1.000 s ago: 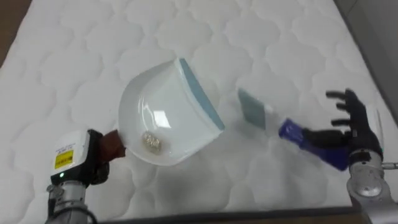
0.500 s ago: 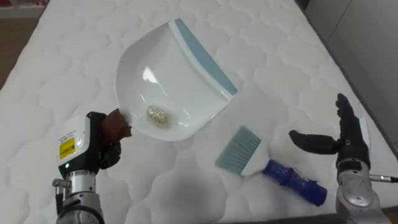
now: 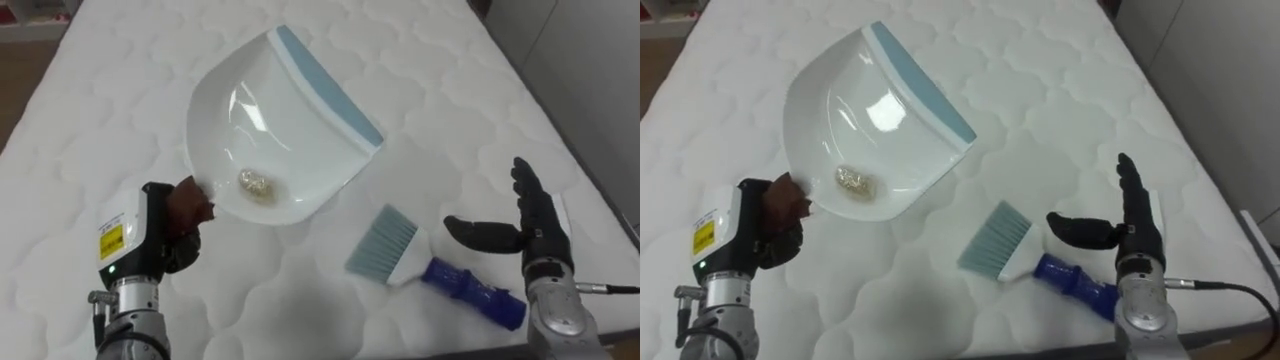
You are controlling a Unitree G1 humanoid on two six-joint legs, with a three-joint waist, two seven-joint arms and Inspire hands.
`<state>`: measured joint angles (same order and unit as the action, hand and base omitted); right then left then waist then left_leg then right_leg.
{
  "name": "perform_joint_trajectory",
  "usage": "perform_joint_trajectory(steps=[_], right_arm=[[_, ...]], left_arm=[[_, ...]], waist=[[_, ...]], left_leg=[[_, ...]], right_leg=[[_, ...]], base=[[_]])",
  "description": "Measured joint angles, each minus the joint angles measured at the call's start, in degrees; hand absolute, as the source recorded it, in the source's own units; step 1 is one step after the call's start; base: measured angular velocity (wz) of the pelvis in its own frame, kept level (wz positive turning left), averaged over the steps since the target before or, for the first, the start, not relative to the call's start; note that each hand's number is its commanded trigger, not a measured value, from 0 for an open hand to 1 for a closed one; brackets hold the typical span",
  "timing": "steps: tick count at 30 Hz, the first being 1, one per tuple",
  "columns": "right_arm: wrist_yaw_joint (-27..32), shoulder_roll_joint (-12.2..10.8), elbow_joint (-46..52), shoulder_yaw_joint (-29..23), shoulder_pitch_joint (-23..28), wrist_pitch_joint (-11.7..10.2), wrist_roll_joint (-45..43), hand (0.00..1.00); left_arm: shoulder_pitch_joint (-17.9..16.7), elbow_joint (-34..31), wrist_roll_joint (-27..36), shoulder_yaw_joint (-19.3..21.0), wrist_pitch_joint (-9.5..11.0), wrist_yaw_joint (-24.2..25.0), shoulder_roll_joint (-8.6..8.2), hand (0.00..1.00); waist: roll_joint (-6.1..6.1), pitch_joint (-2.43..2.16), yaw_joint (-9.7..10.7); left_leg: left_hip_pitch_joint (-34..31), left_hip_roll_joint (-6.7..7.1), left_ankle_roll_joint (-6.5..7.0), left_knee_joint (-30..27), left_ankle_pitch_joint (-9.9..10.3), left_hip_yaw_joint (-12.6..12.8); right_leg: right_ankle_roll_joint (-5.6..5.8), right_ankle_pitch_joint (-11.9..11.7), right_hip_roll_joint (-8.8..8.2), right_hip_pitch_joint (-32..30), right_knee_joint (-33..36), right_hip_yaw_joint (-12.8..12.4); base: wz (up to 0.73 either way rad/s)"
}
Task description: Clean bed
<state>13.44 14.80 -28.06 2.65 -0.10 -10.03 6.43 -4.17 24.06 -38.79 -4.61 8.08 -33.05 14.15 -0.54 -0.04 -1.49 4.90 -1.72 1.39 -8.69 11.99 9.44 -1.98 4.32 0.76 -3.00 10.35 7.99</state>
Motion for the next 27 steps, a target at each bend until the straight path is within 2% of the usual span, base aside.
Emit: perform_joint_trajectory(steps=[6,17,27], right_arm=[[-2.07,-0.46,0.0,-0.02,2.31,0.1,-0.17,0.0],[-2.88,-1.25,0.0,-0.04,2.16,0.15,-0.4,0.0],[-3.26,-1.51,-0.47,0.43,2.2,0.14,-0.24,0.0]], left_arm=[[-1.05,-0.01,-0.12,0.0,0.7,-0.01,-0.11,1.0],[-1.1,-0.01,-0.07,0.27,0.76,0.1,-0.08,1.0],[-1.05,-0.54,-0.14,0.23,1.25,1.66,0.28,1.0]], waist=[[-0.13,0.11,-0.06],[0.02,0.18,-0.5],[0.15,0.27,-0.08]], left_leg=[[0.49,-0.08,-0.01,0.4,0.01,0.02],[-0.17,0.24,0.07,0.35,0.04,-0.43],[-1.17,0.42,0.08,-0.03,0.02,-3.26]], right_leg=[[-0.01,0.01,0.06,0.1,-0.24,-0.03],[0.21,0.5,-0.64,-0.4,0.49,0.04],[0.38,1.0,-0.77,-0.06,0.16,1.78]], base=[[0.0],[0.0],[0.12]])
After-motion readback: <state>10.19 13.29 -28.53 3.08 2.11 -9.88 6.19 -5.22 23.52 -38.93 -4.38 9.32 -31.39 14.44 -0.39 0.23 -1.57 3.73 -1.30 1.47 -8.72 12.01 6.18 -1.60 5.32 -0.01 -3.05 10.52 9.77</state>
